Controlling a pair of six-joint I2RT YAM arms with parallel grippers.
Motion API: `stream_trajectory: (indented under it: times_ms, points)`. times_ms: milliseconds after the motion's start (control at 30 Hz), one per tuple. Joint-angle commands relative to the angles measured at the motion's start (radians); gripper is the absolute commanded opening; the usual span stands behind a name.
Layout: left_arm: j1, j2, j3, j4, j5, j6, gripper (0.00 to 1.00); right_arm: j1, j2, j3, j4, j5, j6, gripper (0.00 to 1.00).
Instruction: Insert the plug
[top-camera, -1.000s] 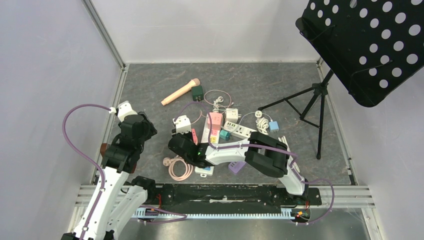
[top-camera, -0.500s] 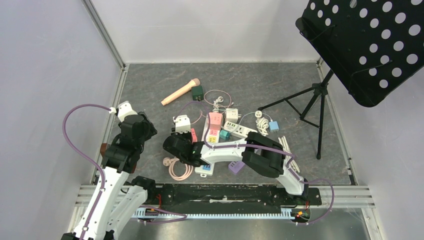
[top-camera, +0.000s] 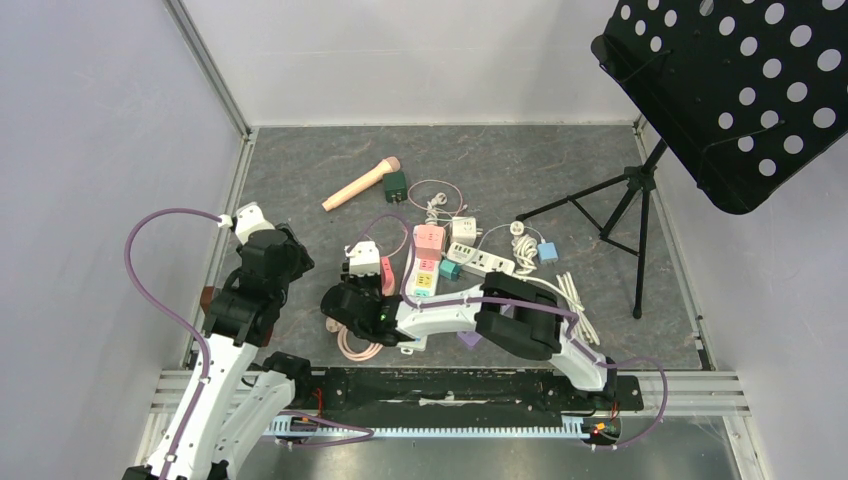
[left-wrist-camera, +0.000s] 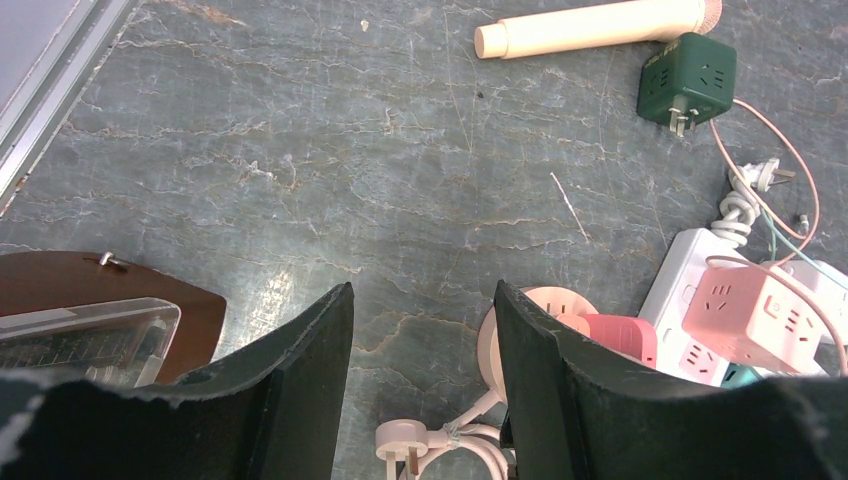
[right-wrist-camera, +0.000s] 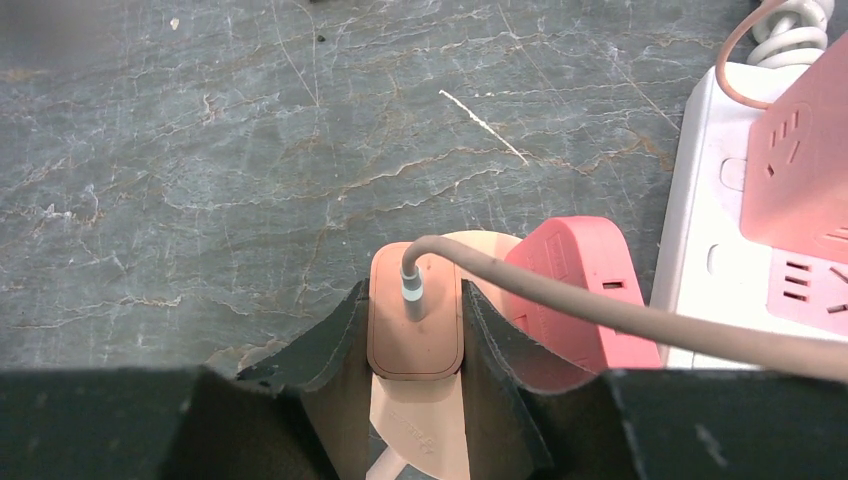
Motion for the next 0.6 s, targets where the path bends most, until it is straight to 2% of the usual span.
stream_trajectory:
  times_ms: [0, 300, 533, 567]
  points:
    - [0.003, -0.010, 0.001, 0.016, -0.036, -0.018, 0.60, 0.024, 0.131, -0.082, -0.147, -0.058, -0.003, 0.00]
    - [0.003, -0.013, 0.000, 0.013, -0.037, -0.021, 0.60, 0.026, 0.183, -0.127, -0.142, -0.154, -0.003, 0.00]
    - [0.003, -0.024, -0.007, 0.013, -0.033, -0.025, 0.60, 0.003, 0.084, -0.045, -0.147, -0.120, -0.067, 0.00]
    - [0.003, -0.024, -0.007, 0.014, -0.033, -0.025, 0.60, -0.006, 0.077, -0.025, -0.149, -0.123, -0.074, 0.03]
